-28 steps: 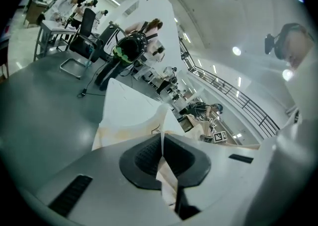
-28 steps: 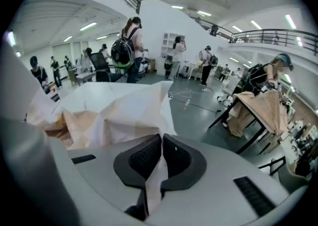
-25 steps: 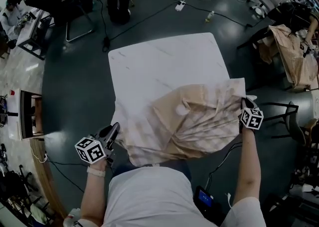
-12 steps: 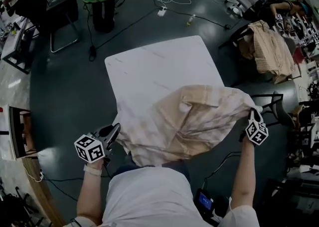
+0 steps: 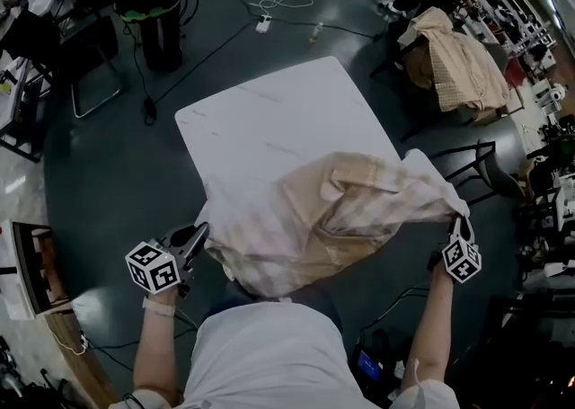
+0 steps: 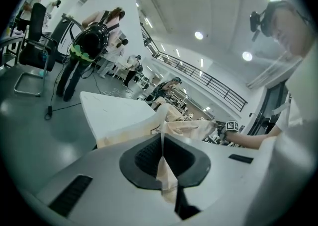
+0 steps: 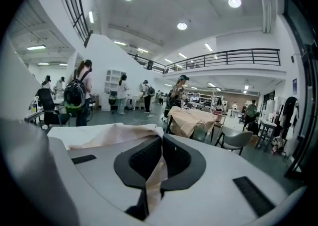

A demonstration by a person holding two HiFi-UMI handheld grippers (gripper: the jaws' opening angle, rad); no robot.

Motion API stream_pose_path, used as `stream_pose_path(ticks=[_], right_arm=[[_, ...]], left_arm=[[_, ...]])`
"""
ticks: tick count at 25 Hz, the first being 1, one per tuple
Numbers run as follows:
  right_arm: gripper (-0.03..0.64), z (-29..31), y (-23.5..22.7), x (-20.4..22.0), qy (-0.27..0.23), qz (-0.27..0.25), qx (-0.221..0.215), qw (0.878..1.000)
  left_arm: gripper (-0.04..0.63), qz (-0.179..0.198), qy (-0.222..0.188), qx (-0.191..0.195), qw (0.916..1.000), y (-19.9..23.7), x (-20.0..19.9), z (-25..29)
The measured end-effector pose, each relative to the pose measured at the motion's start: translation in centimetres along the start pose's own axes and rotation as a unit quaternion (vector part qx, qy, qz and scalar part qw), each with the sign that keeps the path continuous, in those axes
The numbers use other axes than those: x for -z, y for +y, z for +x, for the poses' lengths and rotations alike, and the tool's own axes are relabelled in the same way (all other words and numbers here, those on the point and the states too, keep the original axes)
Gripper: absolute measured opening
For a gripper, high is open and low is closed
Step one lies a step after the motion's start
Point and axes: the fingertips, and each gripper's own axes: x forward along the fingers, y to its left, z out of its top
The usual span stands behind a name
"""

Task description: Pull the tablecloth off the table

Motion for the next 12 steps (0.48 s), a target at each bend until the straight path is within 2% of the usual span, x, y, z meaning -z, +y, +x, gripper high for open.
stream_pose_path(ticks=[7, 12], right_arm=[[0.031, -5.3, -4.7, 2.7, -0.015, 0.035, 0.019, 0.999], [0.031, -8.5, -7.2, 3.8, -0.034, 0.051, 0.002, 0.998]], left_arm=[[0.011, 0.01, -0.01, -0.013, 0.9998, -3.1, 1.6, -0.9], [0.011, 0.022, -0.022, -0.033, 0.999, -6.2, 3.8, -1.9]])
